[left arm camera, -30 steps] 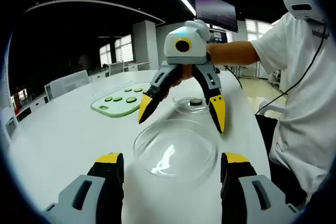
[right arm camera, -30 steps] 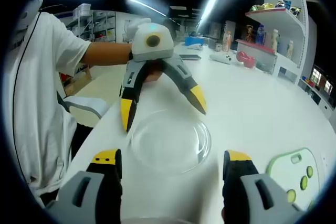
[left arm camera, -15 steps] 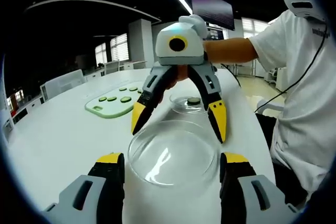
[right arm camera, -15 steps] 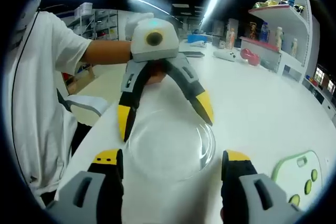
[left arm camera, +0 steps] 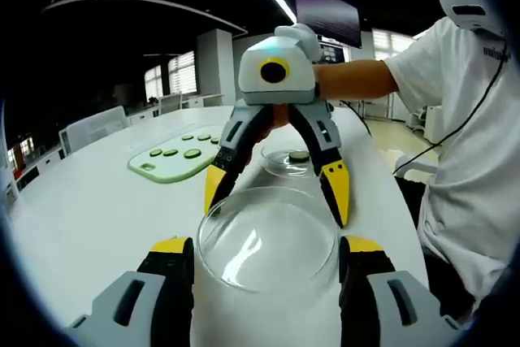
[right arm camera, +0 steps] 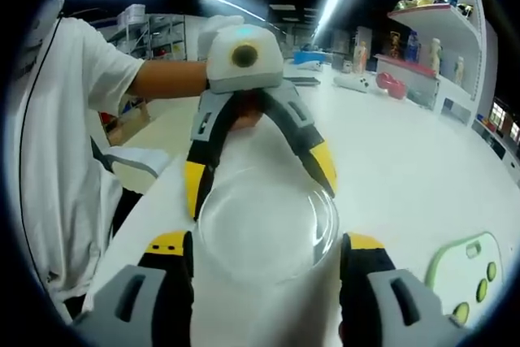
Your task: Open the petri dish lid, add cucumber slices into the petri dish, and close the lid
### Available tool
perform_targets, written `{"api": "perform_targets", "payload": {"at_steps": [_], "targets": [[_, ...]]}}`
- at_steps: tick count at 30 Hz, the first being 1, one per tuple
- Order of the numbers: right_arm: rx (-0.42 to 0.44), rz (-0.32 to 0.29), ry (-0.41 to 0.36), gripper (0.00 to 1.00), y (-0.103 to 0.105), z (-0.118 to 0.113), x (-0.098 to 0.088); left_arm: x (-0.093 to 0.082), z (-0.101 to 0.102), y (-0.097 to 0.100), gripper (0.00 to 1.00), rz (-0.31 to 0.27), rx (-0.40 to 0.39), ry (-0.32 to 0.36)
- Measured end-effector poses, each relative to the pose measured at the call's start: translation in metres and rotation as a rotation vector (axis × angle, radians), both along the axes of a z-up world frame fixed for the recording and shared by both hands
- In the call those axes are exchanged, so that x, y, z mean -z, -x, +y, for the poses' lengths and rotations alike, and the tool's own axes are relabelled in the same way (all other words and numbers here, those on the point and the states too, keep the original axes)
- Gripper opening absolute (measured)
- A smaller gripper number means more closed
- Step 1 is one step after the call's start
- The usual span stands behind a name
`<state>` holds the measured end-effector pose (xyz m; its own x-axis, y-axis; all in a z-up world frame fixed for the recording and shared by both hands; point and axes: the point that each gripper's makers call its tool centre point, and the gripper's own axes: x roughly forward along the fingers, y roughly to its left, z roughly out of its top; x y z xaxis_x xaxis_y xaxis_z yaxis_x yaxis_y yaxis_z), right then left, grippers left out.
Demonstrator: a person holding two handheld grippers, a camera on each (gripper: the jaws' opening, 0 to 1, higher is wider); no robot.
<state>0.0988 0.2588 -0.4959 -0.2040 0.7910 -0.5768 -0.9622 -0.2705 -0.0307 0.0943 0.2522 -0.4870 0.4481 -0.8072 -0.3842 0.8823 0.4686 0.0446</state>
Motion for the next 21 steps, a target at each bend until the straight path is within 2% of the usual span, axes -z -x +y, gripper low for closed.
{"api": "perform_targets", "payload": {"at_steps": [6,21], "targets": [[-0.008,0.001,0.001,0.67,0.0003,0.0007,0.0001,0.0003,-0.0012,-0.0003,0.69,0.005,0.013,0.003],[-0.010,-0.013,0.002,0.65,0.0001,0.0019,0.0003,0.0002,-0.0005,-0.0013,0.68,0.001,0.006,0.008]]}}
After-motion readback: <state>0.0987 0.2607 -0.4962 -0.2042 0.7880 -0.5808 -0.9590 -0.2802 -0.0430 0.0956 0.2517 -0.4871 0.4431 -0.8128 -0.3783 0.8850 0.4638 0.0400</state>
